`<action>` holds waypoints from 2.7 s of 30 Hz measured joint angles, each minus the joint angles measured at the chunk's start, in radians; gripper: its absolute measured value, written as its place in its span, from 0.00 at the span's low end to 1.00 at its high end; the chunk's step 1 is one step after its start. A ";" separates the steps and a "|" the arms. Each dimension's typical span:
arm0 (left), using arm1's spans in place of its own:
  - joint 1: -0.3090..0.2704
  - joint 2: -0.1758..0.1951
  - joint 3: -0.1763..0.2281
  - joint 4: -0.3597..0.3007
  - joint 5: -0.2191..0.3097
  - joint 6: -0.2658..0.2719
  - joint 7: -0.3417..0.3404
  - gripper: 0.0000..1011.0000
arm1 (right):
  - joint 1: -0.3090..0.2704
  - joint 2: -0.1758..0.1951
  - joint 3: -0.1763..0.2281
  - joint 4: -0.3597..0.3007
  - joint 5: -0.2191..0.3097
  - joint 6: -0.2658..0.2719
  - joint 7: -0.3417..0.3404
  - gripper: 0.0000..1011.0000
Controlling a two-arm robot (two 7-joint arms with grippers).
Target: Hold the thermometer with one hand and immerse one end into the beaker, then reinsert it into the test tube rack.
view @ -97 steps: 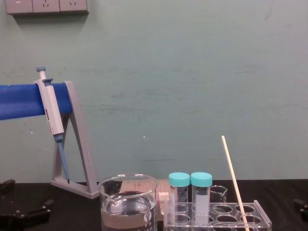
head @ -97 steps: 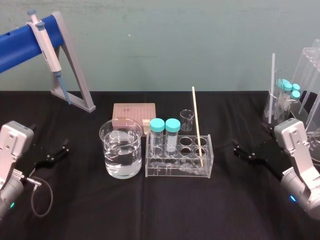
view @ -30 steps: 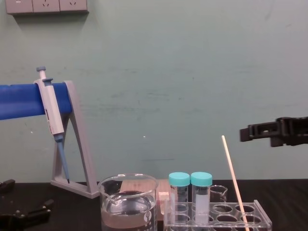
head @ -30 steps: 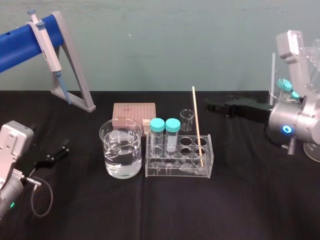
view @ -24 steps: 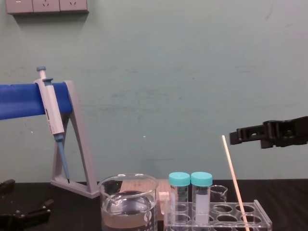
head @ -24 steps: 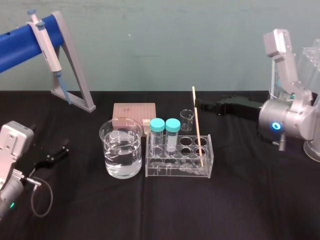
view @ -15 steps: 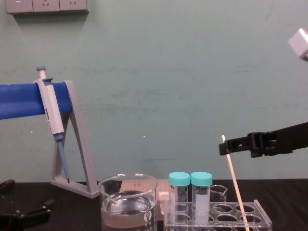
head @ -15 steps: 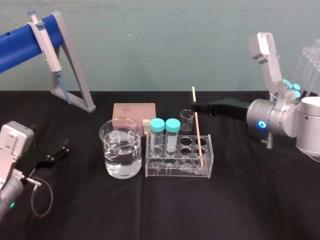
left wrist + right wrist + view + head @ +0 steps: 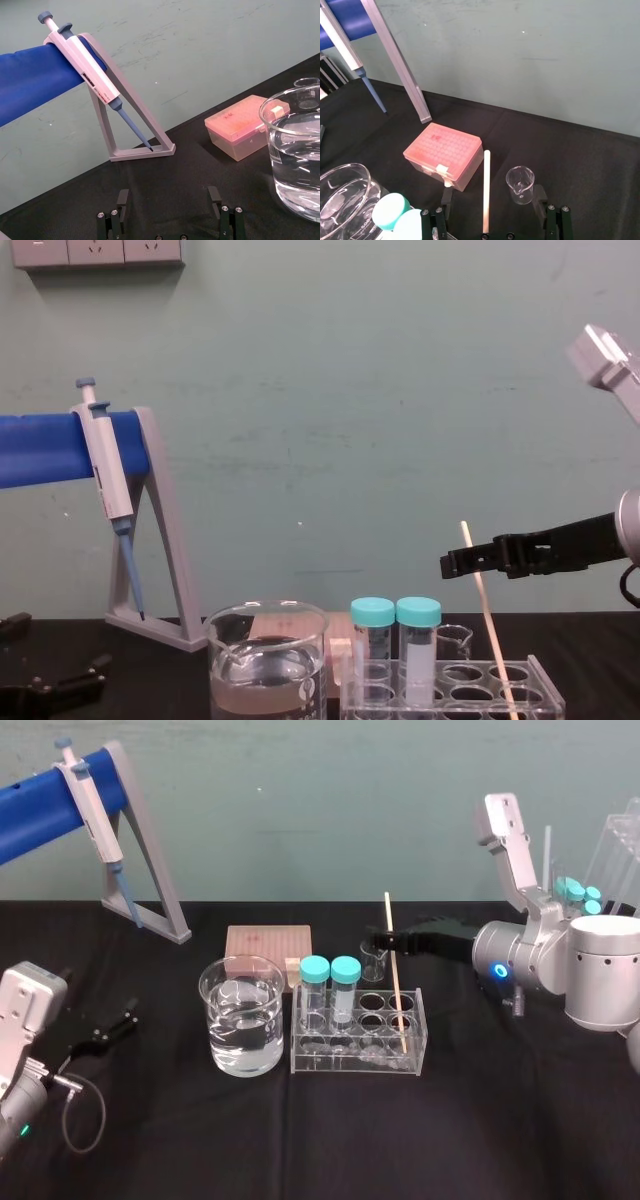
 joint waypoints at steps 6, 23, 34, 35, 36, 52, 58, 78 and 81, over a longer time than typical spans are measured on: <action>0.000 0.000 0.000 0.000 0.000 0.000 0.000 0.99 | 0.002 -0.014 -0.001 0.023 -0.026 -0.020 0.007 0.99; 0.000 0.000 0.000 0.000 0.000 0.000 0.000 0.99 | 0.019 -0.050 0.005 0.080 -0.075 -0.041 0.041 0.99; 0.000 0.000 0.000 0.000 0.000 0.000 0.000 0.99 | 0.020 -0.053 0.007 0.085 -0.080 -0.041 0.045 0.99; 0.000 0.000 0.000 0.000 0.000 0.000 0.000 0.99 | 0.020 -0.053 0.007 0.084 -0.080 -0.041 0.045 0.99; 0.000 0.000 0.000 0.000 0.000 0.000 0.000 0.99 | 0.020 -0.052 0.007 0.084 -0.079 -0.041 0.045 0.99; 0.000 0.000 0.000 0.000 0.000 0.000 0.000 0.99 | 0.019 -0.051 0.006 0.081 -0.077 -0.040 0.044 0.64; 0.000 0.000 0.000 0.000 0.000 0.000 0.000 0.99 | 0.019 -0.051 0.006 0.081 -0.076 -0.040 0.044 0.44; 0.000 0.000 0.000 0.000 0.000 0.000 0.000 0.99 | 0.019 -0.051 0.006 0.081 -0.075 -0.040 0.043 0.05; 0.000 0.000 0.000 0.000 0.000 0.000 0.000 0.99 | 0.019 -0.051 0.006 0.081 -0.075 -0.040 0.043 0.05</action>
